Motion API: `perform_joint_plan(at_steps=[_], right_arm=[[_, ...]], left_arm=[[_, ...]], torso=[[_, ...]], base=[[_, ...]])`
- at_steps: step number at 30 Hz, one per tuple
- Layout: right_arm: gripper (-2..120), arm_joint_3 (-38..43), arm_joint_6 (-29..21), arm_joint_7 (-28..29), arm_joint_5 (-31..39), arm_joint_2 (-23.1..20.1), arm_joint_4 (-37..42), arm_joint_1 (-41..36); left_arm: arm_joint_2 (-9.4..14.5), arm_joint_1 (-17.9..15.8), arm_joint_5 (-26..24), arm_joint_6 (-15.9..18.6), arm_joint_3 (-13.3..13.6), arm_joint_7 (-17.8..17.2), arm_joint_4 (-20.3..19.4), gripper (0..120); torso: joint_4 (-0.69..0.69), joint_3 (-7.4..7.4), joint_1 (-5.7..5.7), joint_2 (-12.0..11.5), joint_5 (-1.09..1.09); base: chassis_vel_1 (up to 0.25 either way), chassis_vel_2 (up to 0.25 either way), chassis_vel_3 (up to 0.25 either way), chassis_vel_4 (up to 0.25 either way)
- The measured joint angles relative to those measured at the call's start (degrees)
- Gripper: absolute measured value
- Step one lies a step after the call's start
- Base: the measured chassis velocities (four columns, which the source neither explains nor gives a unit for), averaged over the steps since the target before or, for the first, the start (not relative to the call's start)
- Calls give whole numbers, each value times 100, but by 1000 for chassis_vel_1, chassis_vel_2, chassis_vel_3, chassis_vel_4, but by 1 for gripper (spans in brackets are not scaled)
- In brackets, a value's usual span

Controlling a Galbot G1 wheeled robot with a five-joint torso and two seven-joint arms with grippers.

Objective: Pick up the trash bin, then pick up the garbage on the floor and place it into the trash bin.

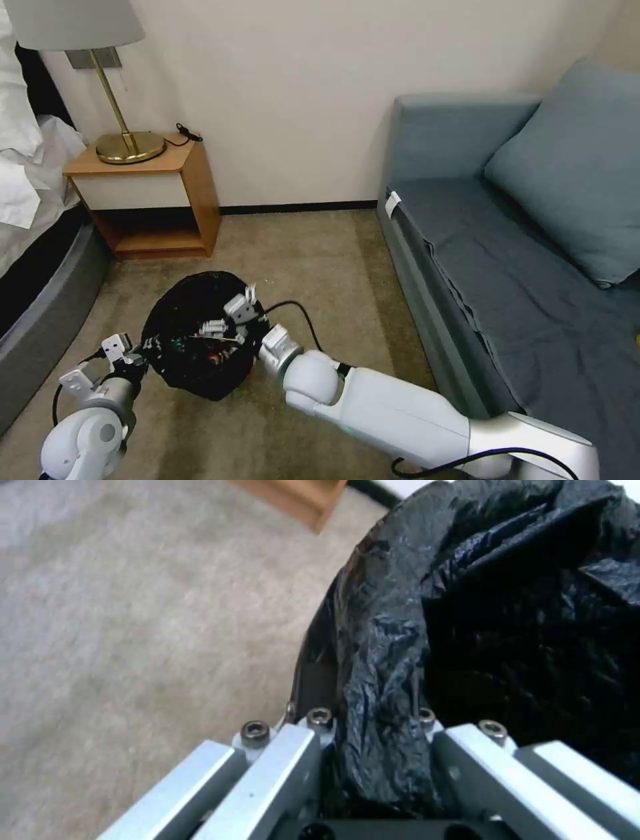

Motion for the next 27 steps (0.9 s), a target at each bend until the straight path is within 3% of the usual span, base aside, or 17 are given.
perform_joint_plan(at_steps=[6, 9, 10, 18, 25, 27], right_arm=[[100, 533, -265, 304, 493, -471, 655, -125], [100, 971, -468, 515, 721, -1050, 1058, -301], [100, 971, -468, 515, 721, -1050, 1058, -301], [100, 2307, -873, 728, 919, -2003, 1970, -1304], [100, 3446, -1209, 961, 1441, -2326, 2870, -2266], [100, 3923, -1393, 1014, 1736, -2347, 3224, -2682]], left_arm=[[18, -83, -221, 65, 71, -113, 283, 4], [27, -125, -472, 179, 100, -321, 352, 4], [27, -125, -472, 179, 100, -321, 352, 4], [18, -170, -548, 239, 124, -419, 446, 4], [-29, -128, -348, 228, 105, -299, 414, 21], [-58, -97, -121, 99, 101, -64, 400, 30]], torso=[[-1, 0, 0, 0, 0], [-1, 0, 0, 0, 4], [-1, 0, 0, 0, 4], [0, -1, 0, 1, 6], [-2, -1, 0, 1, 1], [0, -1, 0, 1, -4]], base=[[0, 0, 0, 0], [0, 0, 0, 0], [0, 0, 0, 0], [0, 0, 0, 0], [0, 0, 0, 0], [0, 0, 0, 0]])
